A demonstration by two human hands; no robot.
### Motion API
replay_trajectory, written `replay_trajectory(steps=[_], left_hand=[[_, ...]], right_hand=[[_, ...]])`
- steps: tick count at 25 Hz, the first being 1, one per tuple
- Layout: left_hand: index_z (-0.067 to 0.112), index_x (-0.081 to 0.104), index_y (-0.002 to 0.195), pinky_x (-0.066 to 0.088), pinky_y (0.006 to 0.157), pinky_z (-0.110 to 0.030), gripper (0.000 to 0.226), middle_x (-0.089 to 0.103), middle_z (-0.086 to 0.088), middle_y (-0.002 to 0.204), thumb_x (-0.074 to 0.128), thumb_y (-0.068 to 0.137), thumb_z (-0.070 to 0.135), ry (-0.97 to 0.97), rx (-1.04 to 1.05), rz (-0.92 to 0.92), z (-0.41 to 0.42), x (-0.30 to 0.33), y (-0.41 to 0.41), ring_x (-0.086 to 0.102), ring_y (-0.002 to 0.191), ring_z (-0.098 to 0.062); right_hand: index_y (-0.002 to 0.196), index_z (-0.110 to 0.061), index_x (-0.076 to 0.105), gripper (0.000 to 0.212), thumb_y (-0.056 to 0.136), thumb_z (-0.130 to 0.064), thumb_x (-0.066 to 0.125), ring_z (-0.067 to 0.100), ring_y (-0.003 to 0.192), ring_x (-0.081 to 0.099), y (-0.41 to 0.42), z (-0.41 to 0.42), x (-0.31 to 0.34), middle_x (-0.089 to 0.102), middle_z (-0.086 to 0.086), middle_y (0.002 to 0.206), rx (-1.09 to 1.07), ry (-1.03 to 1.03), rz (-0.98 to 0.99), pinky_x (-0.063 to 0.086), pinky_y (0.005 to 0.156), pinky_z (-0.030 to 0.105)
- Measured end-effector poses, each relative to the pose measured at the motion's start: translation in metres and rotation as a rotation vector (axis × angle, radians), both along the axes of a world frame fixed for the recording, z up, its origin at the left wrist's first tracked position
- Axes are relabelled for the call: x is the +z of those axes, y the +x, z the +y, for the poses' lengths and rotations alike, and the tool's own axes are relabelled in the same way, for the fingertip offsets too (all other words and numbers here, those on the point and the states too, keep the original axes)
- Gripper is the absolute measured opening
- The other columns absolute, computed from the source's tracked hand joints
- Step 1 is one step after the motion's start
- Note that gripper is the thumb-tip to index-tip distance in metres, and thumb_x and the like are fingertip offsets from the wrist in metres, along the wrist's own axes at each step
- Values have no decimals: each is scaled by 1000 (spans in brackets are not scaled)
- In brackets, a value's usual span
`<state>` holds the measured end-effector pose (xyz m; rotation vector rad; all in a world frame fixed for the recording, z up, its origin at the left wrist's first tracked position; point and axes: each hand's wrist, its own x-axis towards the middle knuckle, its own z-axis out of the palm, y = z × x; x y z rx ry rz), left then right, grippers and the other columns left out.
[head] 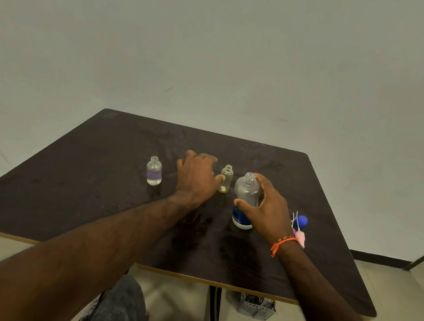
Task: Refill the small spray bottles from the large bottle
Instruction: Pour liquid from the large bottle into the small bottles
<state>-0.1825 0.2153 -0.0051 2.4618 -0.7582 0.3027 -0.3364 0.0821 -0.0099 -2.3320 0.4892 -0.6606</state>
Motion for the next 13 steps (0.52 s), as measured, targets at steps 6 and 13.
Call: replay_trajectory(steps=[6, 13], left_hand=[[21, 69, 126, 32, 101, -49, 55, 65, -2, 133, 69, 89, 61, 344, -81, -13, -31, 19, 22, 42, 135, -27], [17, 68, 115, 32, 101, -52, 54, 67, -6, 123, 75, 86, 61, 464, -112, 25, -66, 17, 27, 48, 130, -30]], right_hand=[[144, -24, 45, 79, 77, -31, 85, 15, 121, 56, -8, -4, 1, 58, -3, 138, -23, 93, -10, 49, 104, 35], [146, -24, 43, 78, 79, -31, 83, 8, 117, 52, -11, -8, -1, 56, -5, 140, -17, 138, -2, 48, 105, 31]])
